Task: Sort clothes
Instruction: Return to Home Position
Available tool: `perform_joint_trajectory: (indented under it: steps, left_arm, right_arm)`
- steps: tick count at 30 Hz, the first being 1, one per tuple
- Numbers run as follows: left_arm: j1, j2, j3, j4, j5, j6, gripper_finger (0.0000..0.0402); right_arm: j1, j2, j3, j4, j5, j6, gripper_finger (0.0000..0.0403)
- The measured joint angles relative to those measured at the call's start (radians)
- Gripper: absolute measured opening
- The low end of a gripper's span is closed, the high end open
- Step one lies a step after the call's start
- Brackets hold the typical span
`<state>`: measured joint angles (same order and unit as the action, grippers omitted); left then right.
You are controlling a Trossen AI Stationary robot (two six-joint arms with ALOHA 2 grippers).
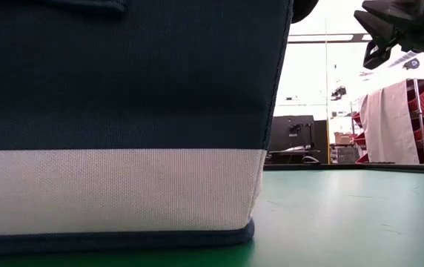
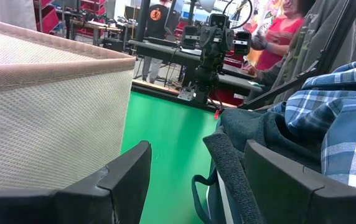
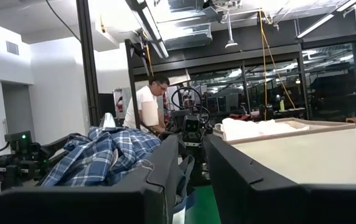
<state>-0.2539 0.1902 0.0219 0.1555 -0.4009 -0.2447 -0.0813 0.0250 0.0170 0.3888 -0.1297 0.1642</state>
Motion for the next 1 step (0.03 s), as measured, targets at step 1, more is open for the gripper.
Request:
perform_joint_trajectory:
  steps: [1]
  left_arm:
    - [0.0, 0.0, 0.0, 0.0, 0.0, 0.0, 0.0235]
  right_arm:
    - [0.0, 0.0, 0.0, 0.0, 0.0, 0.0, 0.0074]
